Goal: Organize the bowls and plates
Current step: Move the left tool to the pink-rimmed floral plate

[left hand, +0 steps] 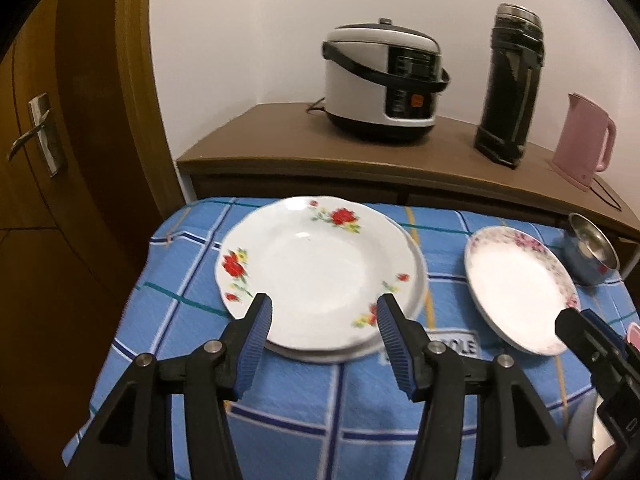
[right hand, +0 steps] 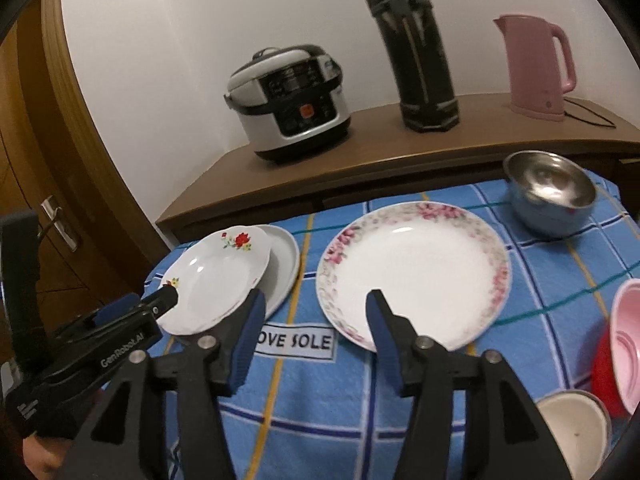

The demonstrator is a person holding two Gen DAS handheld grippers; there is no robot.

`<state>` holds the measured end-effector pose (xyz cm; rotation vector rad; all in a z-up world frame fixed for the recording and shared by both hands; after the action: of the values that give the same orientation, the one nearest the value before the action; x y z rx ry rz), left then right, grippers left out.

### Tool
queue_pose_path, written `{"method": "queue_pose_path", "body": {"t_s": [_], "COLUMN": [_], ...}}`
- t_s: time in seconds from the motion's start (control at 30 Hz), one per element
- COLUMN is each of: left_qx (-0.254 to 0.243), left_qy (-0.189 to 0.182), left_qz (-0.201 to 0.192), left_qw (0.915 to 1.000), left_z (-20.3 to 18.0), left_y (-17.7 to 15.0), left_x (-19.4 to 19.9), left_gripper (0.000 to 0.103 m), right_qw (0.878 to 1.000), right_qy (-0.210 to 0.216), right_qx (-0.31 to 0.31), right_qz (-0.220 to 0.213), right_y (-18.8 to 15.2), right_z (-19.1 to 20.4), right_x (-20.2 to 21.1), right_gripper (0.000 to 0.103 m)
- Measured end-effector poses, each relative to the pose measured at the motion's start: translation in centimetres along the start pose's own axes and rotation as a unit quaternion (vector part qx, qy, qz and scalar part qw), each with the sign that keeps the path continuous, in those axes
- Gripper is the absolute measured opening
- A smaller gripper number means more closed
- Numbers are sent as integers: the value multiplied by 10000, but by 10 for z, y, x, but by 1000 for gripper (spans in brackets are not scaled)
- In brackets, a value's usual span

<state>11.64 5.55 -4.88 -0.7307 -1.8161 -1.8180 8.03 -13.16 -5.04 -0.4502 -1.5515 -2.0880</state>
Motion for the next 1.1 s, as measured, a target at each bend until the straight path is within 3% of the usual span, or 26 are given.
{"method": "queue_pose_path", "body": {"t_s": [0.27,0.37,0.6,0.7,0.83,0.97,1.1], "left_qx": [-227,-267,-417,-468,-439,-294,-301], "left_qy": [-284,-474,-717,-712,-826,-854,-805], "left_qz": [238,374,374,408,620,849,938], "left_qw": [9991,9978,9959,9955,9937,9923,9919], "left_z": [-35,-50,-82,-91,-103,-109,-115], "left_y": [-16,-18,-2,7,20,27,30], "left_x": [0,-4,-12,-20,-40,-61,-78], "left_gripper": [58,58,58,70,70,70,70], "right_qw": [9996,9991,9961,9945,9921,9876,9808], "right_qy": [-148,-213,-618,-822,-801,-776,-796], "right_qx": [-226,-323,-559,-540,-652,-653,-698], "right_qz": [78,145,289,356,707,1199,1639], "right_y": [-5,-5,16,28,43,53,54], "right_z": [-33,-50,-100,-117,-131,-137,-141], "right_x": [27,38,54,49,26,-5,-28], "right_gripper": [54,60,61,63,63,49,46]}}
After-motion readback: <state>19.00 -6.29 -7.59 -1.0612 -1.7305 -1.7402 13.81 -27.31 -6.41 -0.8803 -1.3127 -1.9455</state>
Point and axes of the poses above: each gripper's, at about its wrist camera, not at the fingertips, and x roughly against the way its jaws point, z to its left, y to its top, the point moved 5 cm from there along -x, roughly the way its jaws point
